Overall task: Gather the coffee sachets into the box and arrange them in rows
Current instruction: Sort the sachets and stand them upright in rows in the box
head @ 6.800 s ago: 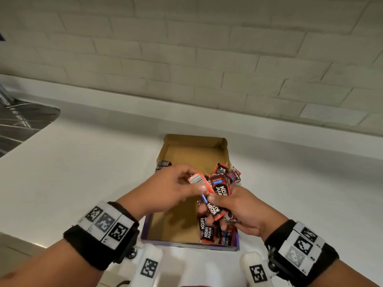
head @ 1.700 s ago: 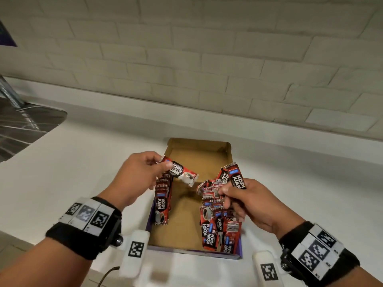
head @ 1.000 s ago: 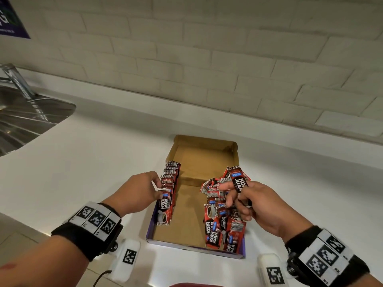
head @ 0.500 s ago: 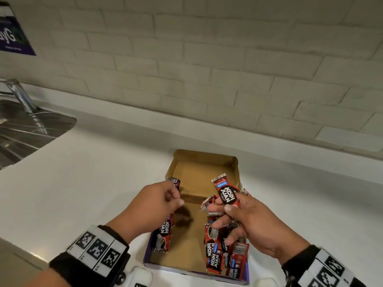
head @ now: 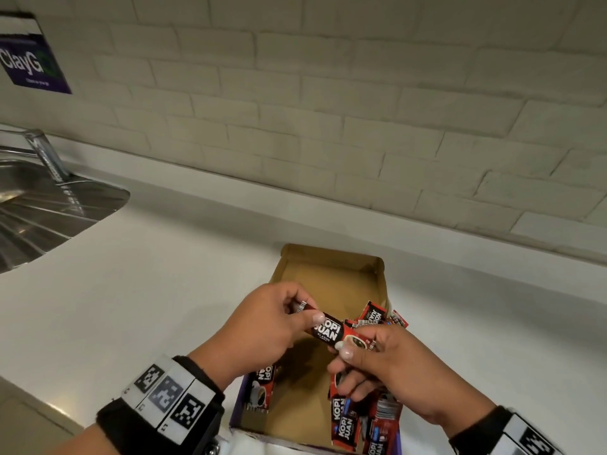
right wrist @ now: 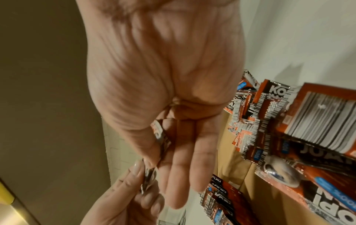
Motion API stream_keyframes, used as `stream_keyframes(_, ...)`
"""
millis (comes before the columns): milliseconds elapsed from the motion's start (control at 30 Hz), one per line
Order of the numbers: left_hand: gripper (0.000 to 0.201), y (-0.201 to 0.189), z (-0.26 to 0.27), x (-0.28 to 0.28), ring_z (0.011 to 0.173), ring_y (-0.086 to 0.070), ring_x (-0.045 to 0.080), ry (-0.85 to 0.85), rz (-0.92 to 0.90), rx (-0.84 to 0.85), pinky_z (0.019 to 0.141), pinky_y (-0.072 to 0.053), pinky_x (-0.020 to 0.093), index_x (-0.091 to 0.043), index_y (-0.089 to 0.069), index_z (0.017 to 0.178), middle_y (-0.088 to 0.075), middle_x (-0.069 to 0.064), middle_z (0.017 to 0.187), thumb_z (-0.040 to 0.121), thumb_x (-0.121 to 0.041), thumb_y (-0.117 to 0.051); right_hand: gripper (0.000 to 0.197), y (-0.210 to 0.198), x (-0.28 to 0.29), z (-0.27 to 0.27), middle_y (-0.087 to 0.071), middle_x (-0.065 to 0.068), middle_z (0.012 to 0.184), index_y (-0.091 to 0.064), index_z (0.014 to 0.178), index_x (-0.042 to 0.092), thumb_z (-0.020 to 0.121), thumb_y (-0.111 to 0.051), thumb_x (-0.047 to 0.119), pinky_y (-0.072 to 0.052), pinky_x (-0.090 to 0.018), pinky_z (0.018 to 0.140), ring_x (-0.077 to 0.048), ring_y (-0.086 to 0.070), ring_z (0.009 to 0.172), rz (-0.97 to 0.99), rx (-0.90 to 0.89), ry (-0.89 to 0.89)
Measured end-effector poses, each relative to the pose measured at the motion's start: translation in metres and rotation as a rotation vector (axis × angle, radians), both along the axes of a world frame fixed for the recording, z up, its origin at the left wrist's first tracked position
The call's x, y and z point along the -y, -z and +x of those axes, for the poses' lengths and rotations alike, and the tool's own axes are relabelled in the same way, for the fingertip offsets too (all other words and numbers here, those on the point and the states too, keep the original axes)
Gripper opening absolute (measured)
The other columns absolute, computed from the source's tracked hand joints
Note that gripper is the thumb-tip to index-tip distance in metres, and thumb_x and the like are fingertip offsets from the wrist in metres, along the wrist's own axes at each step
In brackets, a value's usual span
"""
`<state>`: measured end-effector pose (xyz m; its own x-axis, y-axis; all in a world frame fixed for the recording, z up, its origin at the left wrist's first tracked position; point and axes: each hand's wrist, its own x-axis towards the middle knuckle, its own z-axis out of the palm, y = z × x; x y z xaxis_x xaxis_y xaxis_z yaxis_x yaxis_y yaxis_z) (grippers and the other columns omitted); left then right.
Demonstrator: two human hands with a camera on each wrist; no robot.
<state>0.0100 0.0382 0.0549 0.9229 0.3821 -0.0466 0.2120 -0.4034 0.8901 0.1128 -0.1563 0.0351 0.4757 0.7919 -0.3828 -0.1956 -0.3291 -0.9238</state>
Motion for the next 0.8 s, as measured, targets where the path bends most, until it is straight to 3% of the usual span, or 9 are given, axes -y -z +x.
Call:
stream_keyframes(133, 0.008, -0.009, -0.017, -0.026, 0.055, -0.066, 0.022, -0.147, 0.040, 0.016, 0.055, -0.048, 0.018, -0.021, -0.068, 0.085, -0.070, 0.004, 0.063, 0.089, -0.023, -0.075, 0.021, -0.001, -0.006, 0.000, -0.079, -0.008, 0.101, -0.068, 0.109, 0.005, 0.101, -0.052, -0.005, -0.061, -0.034, 0.069, -0.025, -0.075, 0.078, -0.053, 0.096, 0.044)
stream_keyframes(200, 0.008, -0.012, -0.026, -0.043, 0.054, -0.067, 0.019, -0.154, 0.081, -0.032, 0.051, -0.044, 0.014, -0.019, -0.069, 0.084, -0.071, 0.001, 0.064, 0.089, -0.021, -0.074, 0.028, -0.002, -0.012, -0.004, -0.079, -0.003, 0.099, -0.071, 0.108, 0.010, 0.100, -0.050, -0.007, -0.059, -0.035, 0.065, -0.024, -0.074, 0.075, -0.081, 0.176, 0.057)
stream_keyframes(267, 0.007, -0.007, -0.033, -0.054, 0.053, -0.066, 0.010, -0.076, 0.133, -0.169, 0.049, -0.039, 0.013, -0.021, -0.070, 0.084, -0.070, -0.001, 0.061, 0.090, -0.023, -0.074, 0.026, -0.001, -0.020, -0.011, -0.079, 0.001, 0.097, -0.070, 0.108, 0.017, 0.098, -0.054, -0.002, -0.055, -0.034, 0.059, -0.021, -0.073, 0.070, -0.110, 0.246, 0.030)
stream_keyframes(400, 0.006, 0.015, -0.037, -0.059, 0.060, -0.070, 0.012, 0.161, 0.242, -0.414, 0.059, -0.048, 0.021, -0.024, -0.071, 0.084, -0.072, -0.001, 0.068, 0.087, -0.027, -0.076, 0.027, 0.008, -0.046, -0.024, -0.077, -0.008, 0.098, -0.059, 0.117, 0.028, 0.095, -0.068, 0.016, -0.050, -0.028, 0.048, -0.019, -0.067, 0.063, -0.254, 0.298, -0.089)
stream_keyframes(467, 0.009, 0.031, -0.034, -0.058, 0.057, -0.066, 0.003, 0.231, 0.331, -0.468, 0.058, -0.046, 0.017, -0.023, -0.069, 0.084, -0.069, -0.008, 0.067, 0.085, -0.027, -0.077, 0.032, 0.015, -0.061, -0.030, -0.075, -0.015, 0.086, -0.055, 0.119, 0.027, 0.092, -0.072, 0.023, -0.047, -0.027, 0.046, -0.019, -0.060, 0.054, -0.358, 0.294, -0.170)
stream_keyframes(567, 0.013, 0.051, -0.030, -0.055, 0.067, -0.059, -0.002, 0.260, 0.468, -0.465, 0.059, -0.037, 0.008, -0.031, -0.069, 0.093, -0.063, -0.017, 0.076, 0.083, -0.027, -0.077, 0.030, 0.024, -0.079, -0.041, -0.067, -0.003, 0.065, -0.058, 0.108, 0.024, 0.087, -0.078, 0.031, -0.048, -0.028, 0.044, -0.016, -0.054, 0.044, -0.498, 0.330, -0.288)
stream_keyframes(633, 0.017, 0.062, -0.029, -0.054, 0.079, -0.060, 0.004, 0.232, 0.484, -0.435, 0.065, -0.042, 0.014, -0.032, -0.067, 0.095, -0.066, -0.013, 0.089, 0.082, -0.025, -0.076, 0.026, 0.027, -0.088, -0.049, -0.065, 0.004, 0.066, -0.062, 0.102, 0.020, 0.086, -0.078, 0.033, -0.051, -0.028, 0.048, -0.018, -0.062, 0.053, -0.551, 0.399, -0.367)
stream_keyframes(733, 0.024, 0.076, -0.030, -0.053, 0.077, -0.061, 0.004, 0.157, 0.448, -0.362, 0.065, -0.045, 0.015, -0.034, -0.060, 0.090, -0.067, -0.011, 0.090, 0.081, -0.020, -0.076, 0.055, 0.043, -0.098, -0.056, -0.067, 0.001, 0.114, -0.057, 0.132, 0.023, 0.084, -0.076, 0.043, -0.052, -0.027, 0.075, -0.023, -0.067, 0.107, -0.624, 0.634, -0.472)
stream_keyframes(800, 0.029, 0.083, -0.033, -0.054, 0.073, -0.061, 0.003, 0.107, 0.394, -0.303, 0.064, -0.046, 0.014, -0.035, -0.056, 0.091, -0.067, -0.013, 0.089, 0.081, -0.017, -0.076, 0.070, 0.063, -0.102, -0.061, -0.061, 0.000, 0.129, -0.046, 0.136, 0.022, 0.080, -0.074, 0.052, -0.047, -0.030, 0.080, -0.023, -0.061, 0.118, -0.629, 0.739, -0.418)
